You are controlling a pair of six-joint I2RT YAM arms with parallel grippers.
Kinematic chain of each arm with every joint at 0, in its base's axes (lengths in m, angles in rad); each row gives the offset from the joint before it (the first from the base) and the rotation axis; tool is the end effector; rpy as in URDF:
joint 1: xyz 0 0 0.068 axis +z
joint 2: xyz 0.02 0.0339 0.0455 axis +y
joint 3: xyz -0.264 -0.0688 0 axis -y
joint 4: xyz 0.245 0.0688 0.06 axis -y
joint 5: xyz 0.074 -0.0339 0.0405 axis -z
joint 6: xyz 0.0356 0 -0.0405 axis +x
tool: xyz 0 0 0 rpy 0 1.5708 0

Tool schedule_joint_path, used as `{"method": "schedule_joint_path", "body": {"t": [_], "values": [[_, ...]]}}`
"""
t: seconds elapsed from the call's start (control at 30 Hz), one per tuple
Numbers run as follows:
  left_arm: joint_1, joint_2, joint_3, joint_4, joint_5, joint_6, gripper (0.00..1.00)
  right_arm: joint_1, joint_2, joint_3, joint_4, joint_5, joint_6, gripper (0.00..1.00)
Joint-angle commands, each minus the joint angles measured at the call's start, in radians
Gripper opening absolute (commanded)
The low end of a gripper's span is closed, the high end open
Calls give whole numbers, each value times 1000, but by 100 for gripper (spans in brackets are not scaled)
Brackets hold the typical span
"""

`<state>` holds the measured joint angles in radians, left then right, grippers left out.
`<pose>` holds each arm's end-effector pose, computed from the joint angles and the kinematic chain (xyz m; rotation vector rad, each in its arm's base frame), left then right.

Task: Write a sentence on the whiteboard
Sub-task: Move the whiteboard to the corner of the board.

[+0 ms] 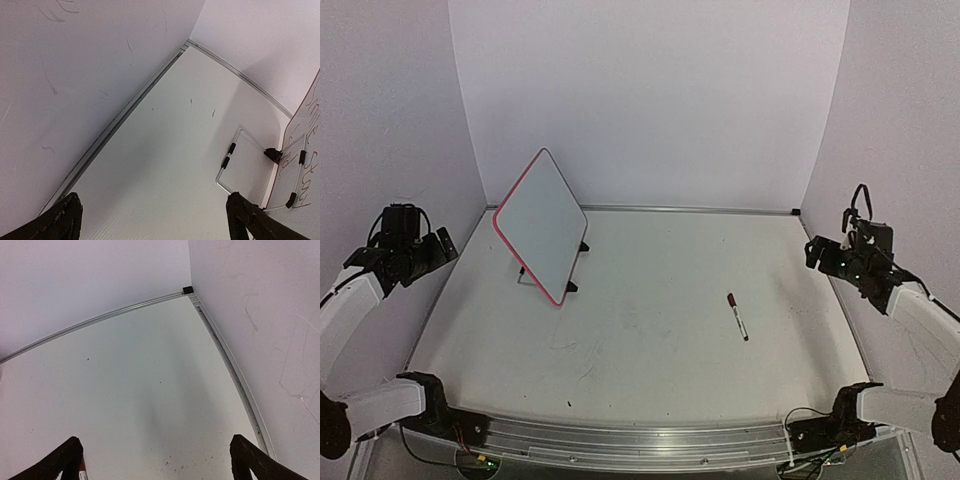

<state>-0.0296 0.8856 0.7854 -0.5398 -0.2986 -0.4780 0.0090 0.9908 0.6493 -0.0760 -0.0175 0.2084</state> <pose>0.1896 0.0049 0.2886 -0.6430 2.0815 0.0424 0.2264 0.0027 0.2644 0.1870 1.9829 0.1579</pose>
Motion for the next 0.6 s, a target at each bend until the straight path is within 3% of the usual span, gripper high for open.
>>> {"method": "schedule_joint_path", "body": {"t": [0.0, 0.2, 0.3, 0.43, 0.57], "values": [[4, 32, 96, -110, 33, -9, 99, -1, 5, 68, -47, -225, -63, 98], [4, 33, 99, -82, 245, -9, 99, 63, 33, 89, -58, -313, -59, 98], [4, 38, 111, -63, 345, -4, 100, 209, 63, 114, -59, -272, -74, 98], [5, 176, 184, -103, 446, 22, 100, 405, 175, 167, -18, -258, -67, 96], [5, 279, 173, 12, 552, 13, 99, 554, 313, 226, 63, -249, -53, 94]]}}
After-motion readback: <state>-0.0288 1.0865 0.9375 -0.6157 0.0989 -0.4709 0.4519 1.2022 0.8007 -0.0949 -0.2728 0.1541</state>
